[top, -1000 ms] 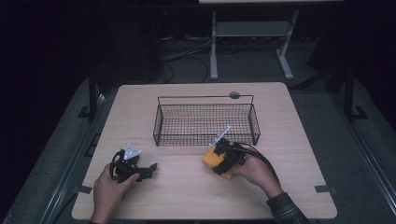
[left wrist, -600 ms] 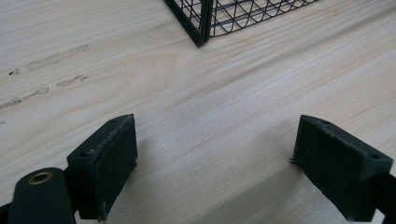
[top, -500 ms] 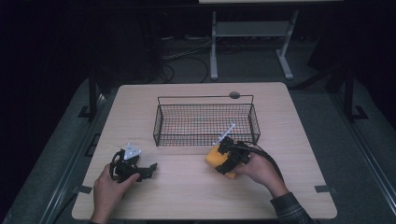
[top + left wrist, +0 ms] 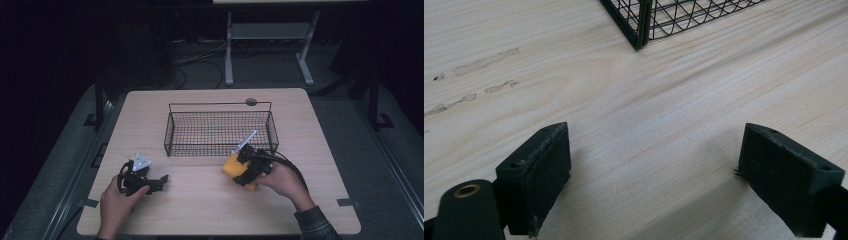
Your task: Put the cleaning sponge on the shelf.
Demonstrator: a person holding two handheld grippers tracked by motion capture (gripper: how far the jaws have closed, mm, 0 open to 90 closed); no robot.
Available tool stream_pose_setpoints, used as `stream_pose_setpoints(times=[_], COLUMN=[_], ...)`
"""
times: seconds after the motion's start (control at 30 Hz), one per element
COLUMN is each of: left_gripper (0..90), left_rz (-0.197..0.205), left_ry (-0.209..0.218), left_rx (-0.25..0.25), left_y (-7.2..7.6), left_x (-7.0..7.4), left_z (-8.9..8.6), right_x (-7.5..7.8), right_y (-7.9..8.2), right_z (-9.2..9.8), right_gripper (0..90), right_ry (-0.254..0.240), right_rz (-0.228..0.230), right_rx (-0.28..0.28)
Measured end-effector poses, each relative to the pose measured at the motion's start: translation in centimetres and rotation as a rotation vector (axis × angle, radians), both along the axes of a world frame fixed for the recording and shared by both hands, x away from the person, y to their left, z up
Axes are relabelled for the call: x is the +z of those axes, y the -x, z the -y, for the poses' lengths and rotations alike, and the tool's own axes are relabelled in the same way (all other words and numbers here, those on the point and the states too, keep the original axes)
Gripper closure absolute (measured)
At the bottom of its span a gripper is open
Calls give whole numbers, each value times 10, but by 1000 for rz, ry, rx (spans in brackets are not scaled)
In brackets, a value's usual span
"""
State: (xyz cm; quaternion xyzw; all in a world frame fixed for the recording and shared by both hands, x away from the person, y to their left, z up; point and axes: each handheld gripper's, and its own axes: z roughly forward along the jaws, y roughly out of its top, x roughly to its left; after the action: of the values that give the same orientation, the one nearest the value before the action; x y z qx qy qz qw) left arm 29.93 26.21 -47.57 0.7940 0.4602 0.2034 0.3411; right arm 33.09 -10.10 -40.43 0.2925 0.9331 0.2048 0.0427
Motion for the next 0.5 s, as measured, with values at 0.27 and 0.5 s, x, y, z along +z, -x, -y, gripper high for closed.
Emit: stream_pose_setpoints(times=[0.27, 0.5], left_gripper=[127, 128], left_rz=[0, 1], left_ry=[0, -1], left_rx=[0, -1], left_y=[0, 0], left_x=[0, 0], left_z=[0, 0], right_x=[9, 20], right_y=[0, -1], right_z=[7, 12], right_gripper=[225, 225], right_ry=[-11, -26], right_rz=[4, 13], right_rx=[-7, -13])
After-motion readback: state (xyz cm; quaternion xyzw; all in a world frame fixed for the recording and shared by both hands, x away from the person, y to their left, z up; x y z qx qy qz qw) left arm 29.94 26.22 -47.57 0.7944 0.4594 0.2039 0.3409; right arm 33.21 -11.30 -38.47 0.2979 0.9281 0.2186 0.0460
